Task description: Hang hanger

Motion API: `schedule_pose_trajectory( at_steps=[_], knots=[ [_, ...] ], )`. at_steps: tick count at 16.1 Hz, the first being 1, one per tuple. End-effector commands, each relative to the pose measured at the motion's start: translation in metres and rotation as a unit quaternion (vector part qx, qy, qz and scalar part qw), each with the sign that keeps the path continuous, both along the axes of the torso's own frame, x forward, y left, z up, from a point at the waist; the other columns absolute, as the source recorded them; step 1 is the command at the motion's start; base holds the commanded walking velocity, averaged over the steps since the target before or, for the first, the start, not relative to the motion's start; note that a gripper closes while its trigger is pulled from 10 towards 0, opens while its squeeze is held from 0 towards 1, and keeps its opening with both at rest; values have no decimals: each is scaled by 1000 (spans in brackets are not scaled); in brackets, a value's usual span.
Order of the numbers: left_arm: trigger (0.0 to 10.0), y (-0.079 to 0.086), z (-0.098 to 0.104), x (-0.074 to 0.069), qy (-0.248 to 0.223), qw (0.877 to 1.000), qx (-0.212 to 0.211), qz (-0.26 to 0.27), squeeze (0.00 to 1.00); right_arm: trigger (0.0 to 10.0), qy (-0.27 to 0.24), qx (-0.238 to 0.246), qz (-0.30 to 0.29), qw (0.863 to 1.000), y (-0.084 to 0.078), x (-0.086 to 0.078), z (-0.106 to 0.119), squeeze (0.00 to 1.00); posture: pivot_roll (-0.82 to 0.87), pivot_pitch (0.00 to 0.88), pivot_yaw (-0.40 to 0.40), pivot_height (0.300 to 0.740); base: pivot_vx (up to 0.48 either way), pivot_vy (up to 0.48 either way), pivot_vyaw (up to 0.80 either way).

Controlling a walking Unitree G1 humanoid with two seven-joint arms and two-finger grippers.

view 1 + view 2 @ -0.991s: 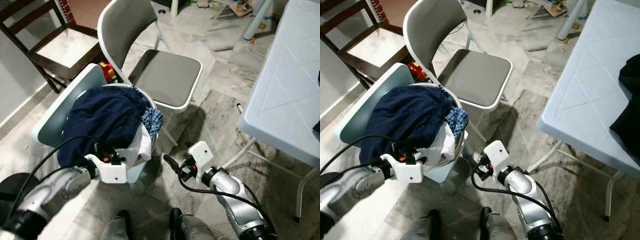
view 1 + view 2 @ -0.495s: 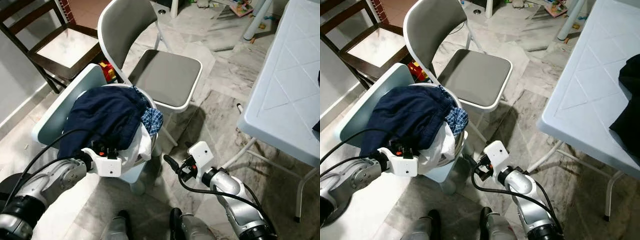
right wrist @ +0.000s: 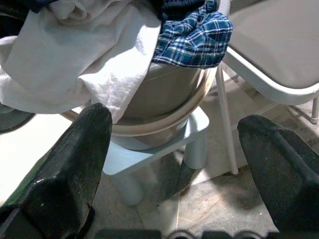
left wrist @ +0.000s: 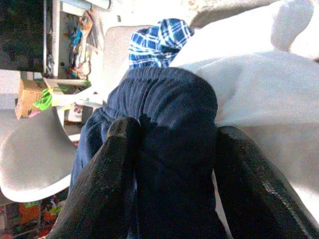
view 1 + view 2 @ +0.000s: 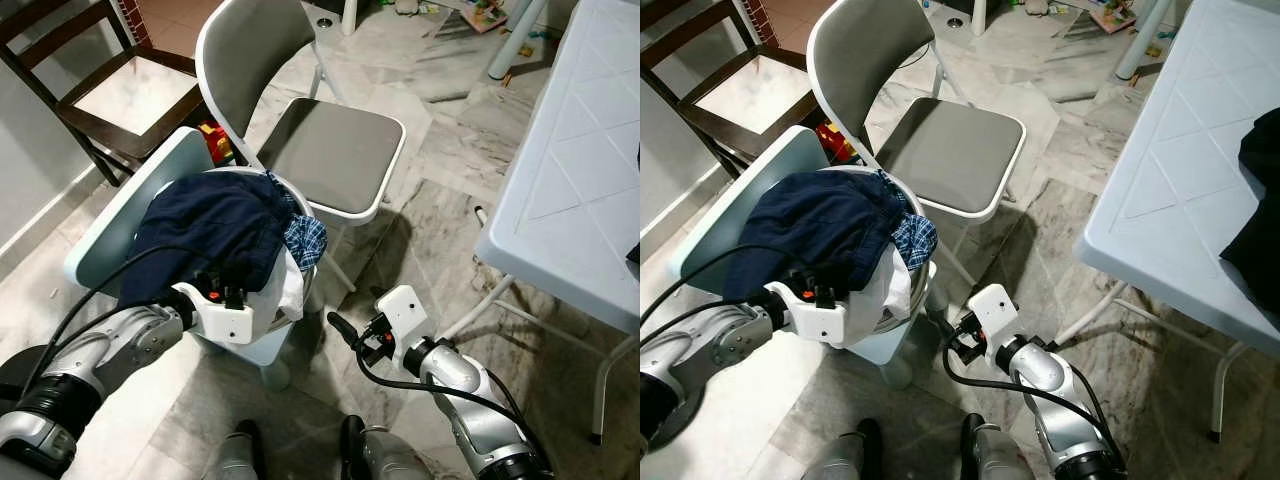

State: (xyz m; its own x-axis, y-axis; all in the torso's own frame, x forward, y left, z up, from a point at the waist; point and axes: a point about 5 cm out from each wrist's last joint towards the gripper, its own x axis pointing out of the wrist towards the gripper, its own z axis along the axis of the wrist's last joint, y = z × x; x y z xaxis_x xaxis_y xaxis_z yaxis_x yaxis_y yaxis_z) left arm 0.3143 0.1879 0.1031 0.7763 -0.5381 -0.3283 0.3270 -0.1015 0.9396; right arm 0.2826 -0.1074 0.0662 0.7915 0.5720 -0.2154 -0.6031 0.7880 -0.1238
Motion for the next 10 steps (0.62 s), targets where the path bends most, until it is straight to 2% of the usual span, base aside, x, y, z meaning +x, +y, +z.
schedule_pose_trajectory(
  at_steps=[1,2,4,6,7,8,10],
  knots=[
    [10000,-2,-11,-7,22,1000,5,-11,0,10000,12,-2,-4,1000,-1,-5,-6,0,1,294,5,740,0,0,0],
    [10000,-4,-14,-9,29,999,-11,-7,1000,10000,13,-2,-4,1000,0,-5,-6,0,1,293,6,740,0,0,0],
    [10000,-6,-14,-10,29,999,-24,-5,1000,10000,13,-3,-4,1000,0,-5,-6,0,1,294,4,740,0,0,0],
    [10000,-9,-16,-10,21,1000,-8,-13,1000,10000,14,-3,-4,1000,-1,-5,-6,0,0,294,2,740,0,0,0],
    [10000,-8,-18,-10,27,1000,3,-13,718,10000,14,-4,-4,1000,-1,-5,-6,0,0,294,2,740,0,0,0],
    [10000,-8,-19,-11,36,999,10,-15,0,10000,13,-4,-4,1000,-1,-4,-6,0,-1,294,2,740,0,0,0],
    [10000,-8,-23,-10,53,998,17,-11,0,10000,13,-5,-5,1000,-1,-4,-6,0,-2,294,3,740,0,0,0]
  ],
)
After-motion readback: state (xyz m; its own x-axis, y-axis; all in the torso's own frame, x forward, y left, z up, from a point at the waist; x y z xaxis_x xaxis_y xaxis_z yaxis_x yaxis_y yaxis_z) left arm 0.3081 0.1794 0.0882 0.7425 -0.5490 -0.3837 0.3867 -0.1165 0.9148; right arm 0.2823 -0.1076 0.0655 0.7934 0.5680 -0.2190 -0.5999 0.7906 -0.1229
